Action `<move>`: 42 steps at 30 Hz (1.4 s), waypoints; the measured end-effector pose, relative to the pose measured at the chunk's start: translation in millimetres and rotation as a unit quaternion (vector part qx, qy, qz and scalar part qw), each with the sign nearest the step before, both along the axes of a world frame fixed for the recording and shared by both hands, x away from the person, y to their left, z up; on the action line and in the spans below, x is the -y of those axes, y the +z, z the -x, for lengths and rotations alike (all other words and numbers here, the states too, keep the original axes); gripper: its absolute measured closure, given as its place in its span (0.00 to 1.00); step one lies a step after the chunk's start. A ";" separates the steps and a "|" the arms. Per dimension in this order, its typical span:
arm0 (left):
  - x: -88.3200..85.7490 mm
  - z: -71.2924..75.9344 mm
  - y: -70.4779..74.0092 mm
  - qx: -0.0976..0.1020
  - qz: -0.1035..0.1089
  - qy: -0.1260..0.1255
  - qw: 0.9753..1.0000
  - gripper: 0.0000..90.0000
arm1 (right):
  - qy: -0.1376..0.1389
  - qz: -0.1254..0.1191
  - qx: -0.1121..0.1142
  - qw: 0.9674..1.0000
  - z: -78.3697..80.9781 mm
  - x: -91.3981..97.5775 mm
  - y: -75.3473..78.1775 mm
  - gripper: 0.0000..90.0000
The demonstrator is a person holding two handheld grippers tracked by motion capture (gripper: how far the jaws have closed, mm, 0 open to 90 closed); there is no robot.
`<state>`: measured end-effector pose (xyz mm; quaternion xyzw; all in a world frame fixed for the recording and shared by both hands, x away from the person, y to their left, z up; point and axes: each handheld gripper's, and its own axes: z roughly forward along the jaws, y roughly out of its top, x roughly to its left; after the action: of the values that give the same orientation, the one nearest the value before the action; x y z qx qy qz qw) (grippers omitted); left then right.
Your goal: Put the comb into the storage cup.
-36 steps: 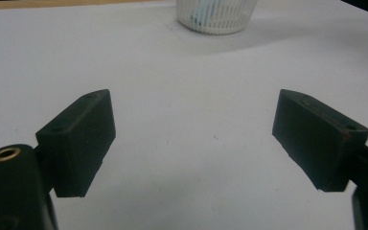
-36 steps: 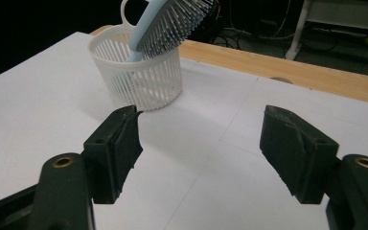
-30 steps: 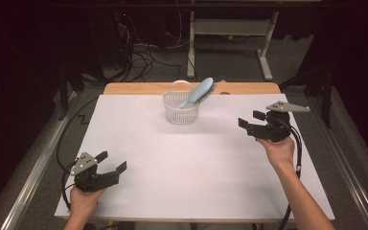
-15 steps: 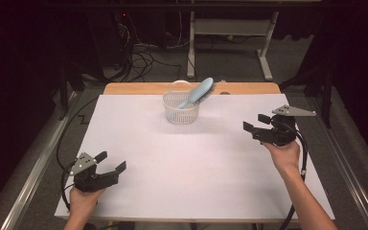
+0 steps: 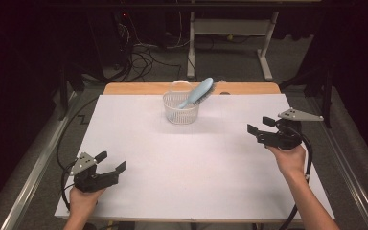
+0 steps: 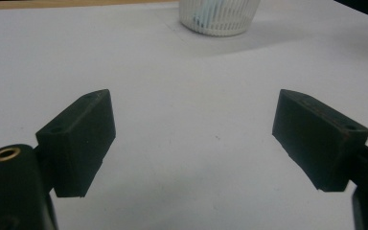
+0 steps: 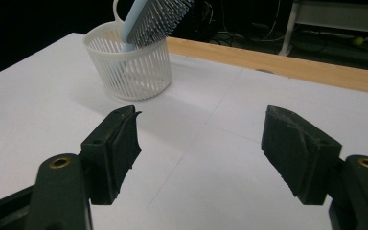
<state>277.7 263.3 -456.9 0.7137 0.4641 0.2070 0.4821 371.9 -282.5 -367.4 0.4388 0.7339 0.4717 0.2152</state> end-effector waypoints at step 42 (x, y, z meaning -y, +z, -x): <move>-1.5 2.1 1.2 0.002 0.003 0.003 1.000 0.16 | -0.010 -0.037 0.022 0.999 38.3 33.3 -9.2 0.30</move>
<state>275.6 264.8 -455.7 0.7103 0.4660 0.2080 0.4848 333.6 -315.9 -376.6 0.4431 0.7067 0.5060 0.2196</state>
